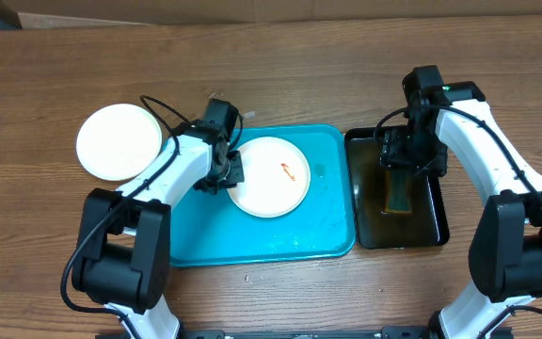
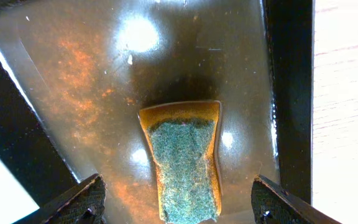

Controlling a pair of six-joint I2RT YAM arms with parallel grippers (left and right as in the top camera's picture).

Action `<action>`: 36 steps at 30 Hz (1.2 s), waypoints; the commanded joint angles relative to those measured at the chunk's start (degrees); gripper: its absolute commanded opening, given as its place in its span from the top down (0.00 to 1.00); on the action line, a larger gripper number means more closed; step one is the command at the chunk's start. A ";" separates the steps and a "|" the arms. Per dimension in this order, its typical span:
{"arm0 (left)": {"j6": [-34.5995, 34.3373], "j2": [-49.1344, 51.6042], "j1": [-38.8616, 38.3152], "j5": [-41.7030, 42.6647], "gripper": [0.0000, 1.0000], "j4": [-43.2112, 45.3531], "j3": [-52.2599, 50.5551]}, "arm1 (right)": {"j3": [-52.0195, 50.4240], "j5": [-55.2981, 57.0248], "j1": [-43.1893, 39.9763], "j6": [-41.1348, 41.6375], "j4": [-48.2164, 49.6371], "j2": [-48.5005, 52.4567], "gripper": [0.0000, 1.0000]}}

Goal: Clean dirty plates on tray and stack at the side
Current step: 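Grasp the green-and-yellow sponge with right gripper and lift it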

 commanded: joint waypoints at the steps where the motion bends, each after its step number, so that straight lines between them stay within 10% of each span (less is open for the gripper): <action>1: 2.75 0.70 0.55 -1.46 0.63 -0.17 0.46 | -2.62 0.26 -0.09 0.33 0.15 -1.22 0.20; 9: 2.75 0.70 0.55 4.55 0.55 -0.66 0.72 | -11.63 -0.61 -0.02 3.13 7.37 -1.22 0.33; 12: 2.75 0.70 0.52 5.33 0.54 -0.68 0.72 | -14.40 -2.45 -0.04 3.10 9.77 -1.20 0.96; 15: 2.75 0.70 0.52 5.33 0.53 -0.72 0.72 | -14.21 -4.07 -0.04 3.10 8.92 -1.31 0.91; 20: 2.75 0.70 0.52 5.33 0.52 -1.53 0.72 | -10.73 -4.37 -0.11 2.43 8.85 -1.33 0.41; 23: 2.73 0.70 0.46 5.35 0.52 -2.47 0.68 | -9.27 -2.25 -0.09 2.45 9.14 -1.33 0.39; 34: 2.73 0.70 -1.05 5.29 0.52 -2.56 0.61 | -12.76 0.94 -0.09 2.71 14.67 -1.25 0.53; 35: 2.73 0.70 -1.05 5.29 0.53 -2.60 0.61 | -13.20 0.94 -0.09 2.71 15.50 -1.25 0.87; 36: 2.73 0.72 -1.05 5.31 0.53 -2.62 0.61 | -13.25 0.87 -0.09 2.73 15.87 -1.25 0.96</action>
